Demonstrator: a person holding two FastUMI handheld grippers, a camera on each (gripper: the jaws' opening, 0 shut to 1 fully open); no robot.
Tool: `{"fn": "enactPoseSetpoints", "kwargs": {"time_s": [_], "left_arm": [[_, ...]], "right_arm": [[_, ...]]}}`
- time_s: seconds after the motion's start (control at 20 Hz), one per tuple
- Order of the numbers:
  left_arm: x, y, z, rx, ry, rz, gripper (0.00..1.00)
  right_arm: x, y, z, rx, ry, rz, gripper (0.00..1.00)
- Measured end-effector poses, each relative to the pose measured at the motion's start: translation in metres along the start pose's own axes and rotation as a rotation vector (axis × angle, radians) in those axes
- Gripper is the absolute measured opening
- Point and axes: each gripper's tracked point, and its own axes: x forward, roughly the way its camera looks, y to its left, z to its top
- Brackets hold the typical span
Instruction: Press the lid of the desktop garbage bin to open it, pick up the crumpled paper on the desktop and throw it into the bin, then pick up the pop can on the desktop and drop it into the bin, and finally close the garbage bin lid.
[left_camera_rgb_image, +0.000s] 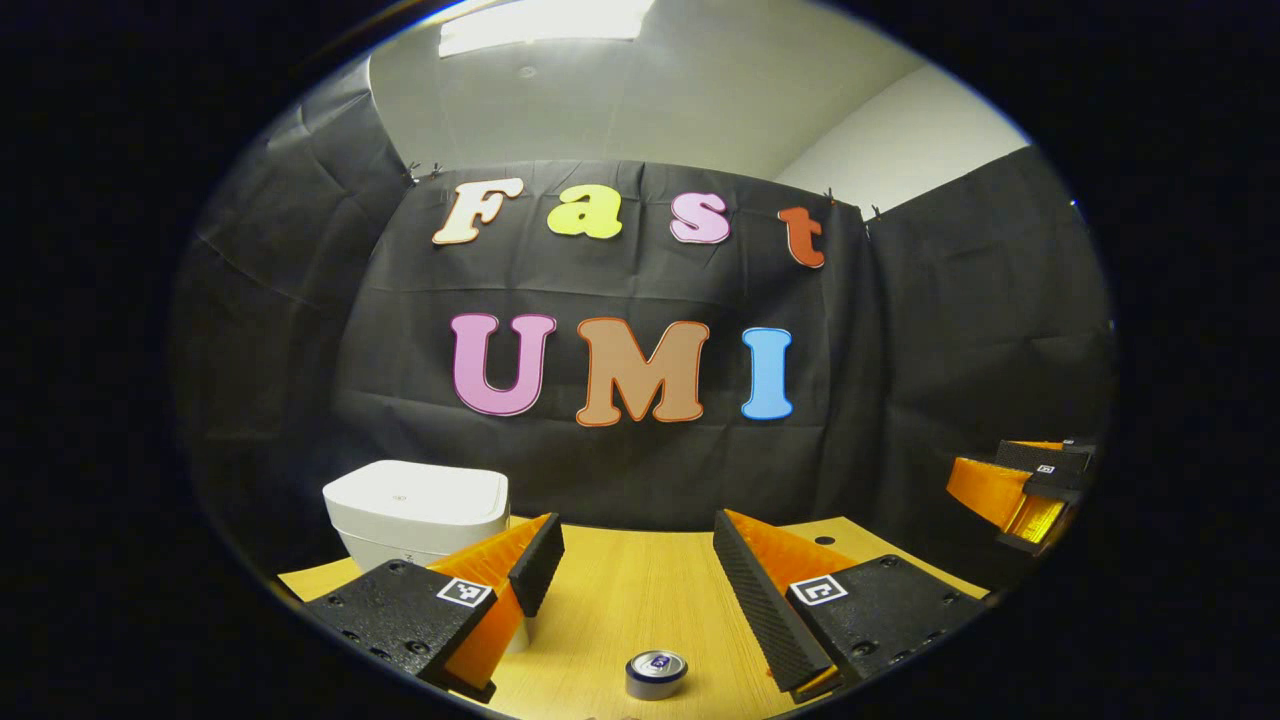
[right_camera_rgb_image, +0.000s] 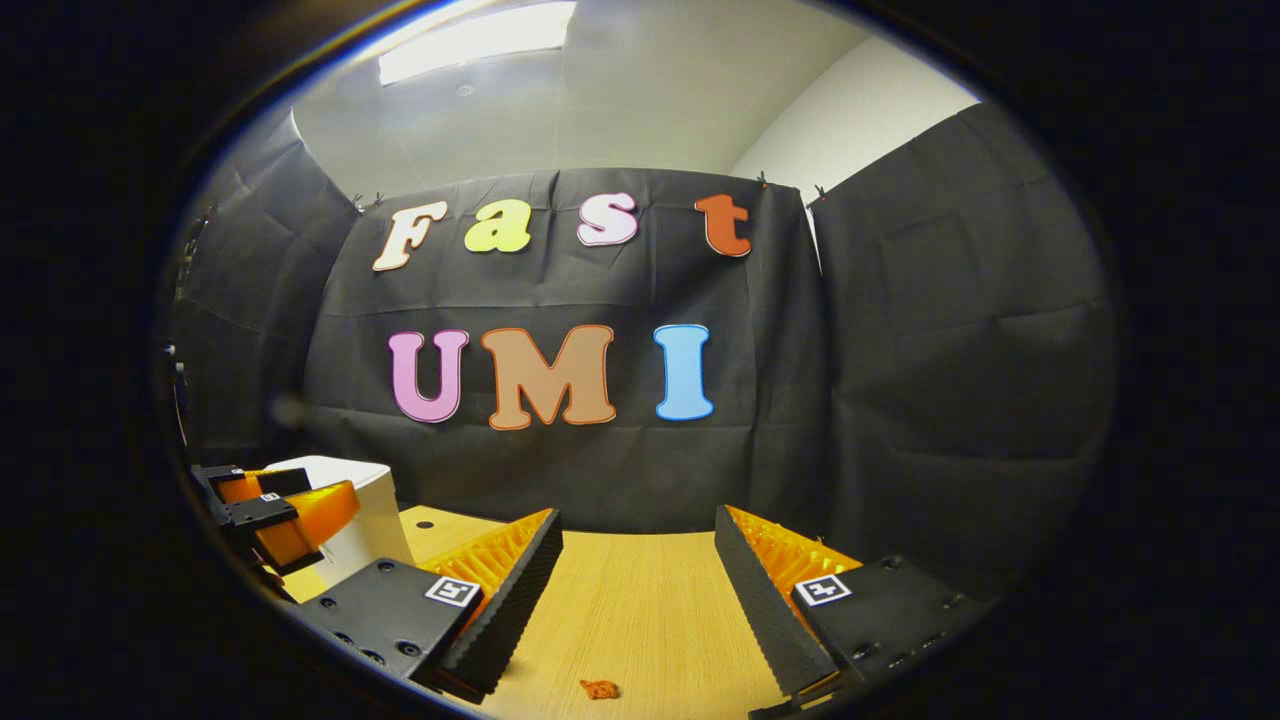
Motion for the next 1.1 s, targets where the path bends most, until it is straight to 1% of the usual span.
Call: {"fn": "enactPoseSetpoints", "kwargs": {"time_s": [0.15,0.55,0.85,1.1], "left_arm": [[0.002,-0.002,0.0,-0.003,0.002,-0.006,0.92],[0.004,0.003,0.003,0.008,0.001,0.006,0.92],[0.008,-0.004,0.009,0.03,-0.006,-0.013,0.92],[0.011,-0.001,0.023,0.044,-0.048,-0.014,0.92]], "right_arm": [[0.0,0.008,-0.001,0.006,0.005,0.03,0.98],[0.0,0.017,0.001,-0.006,-0.003,0.061,0.98],[0.004,0.012,0.008,0.007,-0.025,0.053,0.98],[0.008,0.019,0.012,0.005,-0.028,0.065,0.98]]}}
